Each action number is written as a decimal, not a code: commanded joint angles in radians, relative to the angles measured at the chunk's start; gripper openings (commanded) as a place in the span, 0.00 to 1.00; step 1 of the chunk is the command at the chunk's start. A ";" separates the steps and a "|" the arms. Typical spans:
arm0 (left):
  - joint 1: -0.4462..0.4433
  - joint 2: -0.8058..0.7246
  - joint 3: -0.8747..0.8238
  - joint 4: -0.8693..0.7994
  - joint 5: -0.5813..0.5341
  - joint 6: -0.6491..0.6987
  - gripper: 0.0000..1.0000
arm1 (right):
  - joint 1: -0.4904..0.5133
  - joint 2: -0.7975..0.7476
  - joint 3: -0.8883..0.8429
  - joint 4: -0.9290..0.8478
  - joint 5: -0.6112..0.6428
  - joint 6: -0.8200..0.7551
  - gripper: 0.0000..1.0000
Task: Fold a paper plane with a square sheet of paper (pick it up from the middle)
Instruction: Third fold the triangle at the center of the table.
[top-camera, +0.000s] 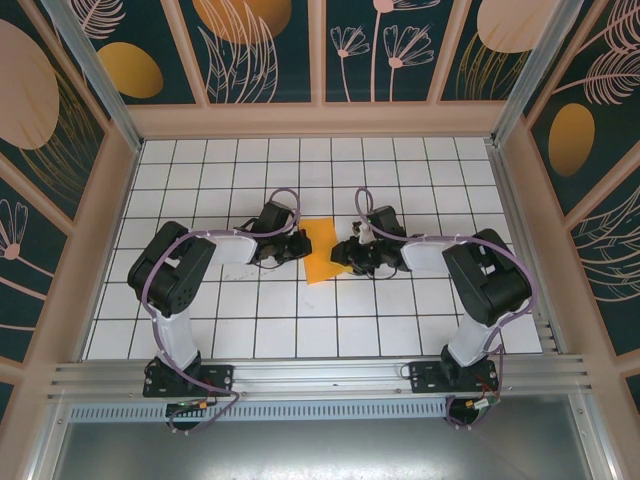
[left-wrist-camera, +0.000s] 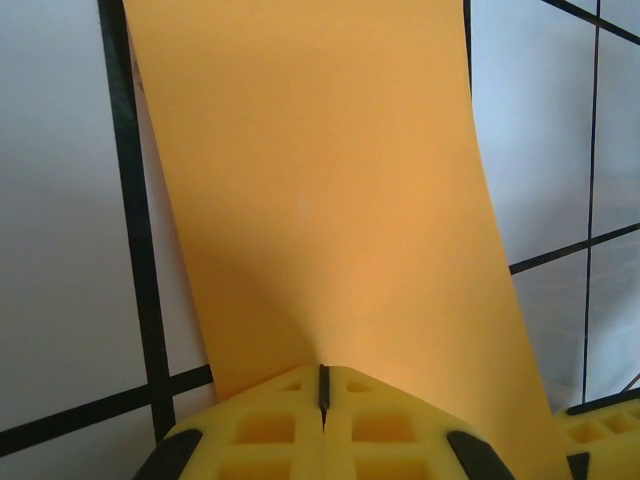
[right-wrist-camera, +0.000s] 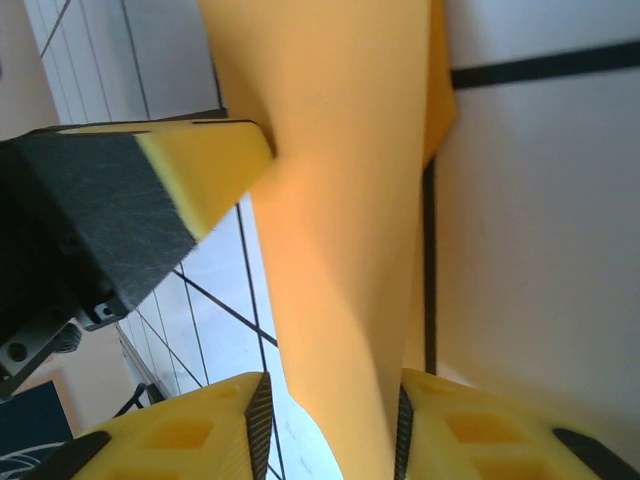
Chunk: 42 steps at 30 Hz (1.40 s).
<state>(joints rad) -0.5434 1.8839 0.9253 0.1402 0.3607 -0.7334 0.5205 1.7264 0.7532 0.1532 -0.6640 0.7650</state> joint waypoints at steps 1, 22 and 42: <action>0.002 -0.006 -0.035 -0.083 -0.059 0.023 0.00 | 0.002 -0.034 -0.035 -0.013 -0.010 0.024 0.33; 0.003 -0.088 -0.002 0.019 0.022 0.037 0.10 | 0.001 -0.053 -0.024 -0.119 0.026 0.007 0.01; 0.002 0.034 0.034 -0.099 -0.092 0.083 0.00 | 0.021 -0.037 0.029 0.003 -0.037 0.051 0.01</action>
<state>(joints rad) -0.5434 1.8843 0.9577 0.0929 0.3016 -0.6758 0.5255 1.7081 0.7391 0.0803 -0.6617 0.7956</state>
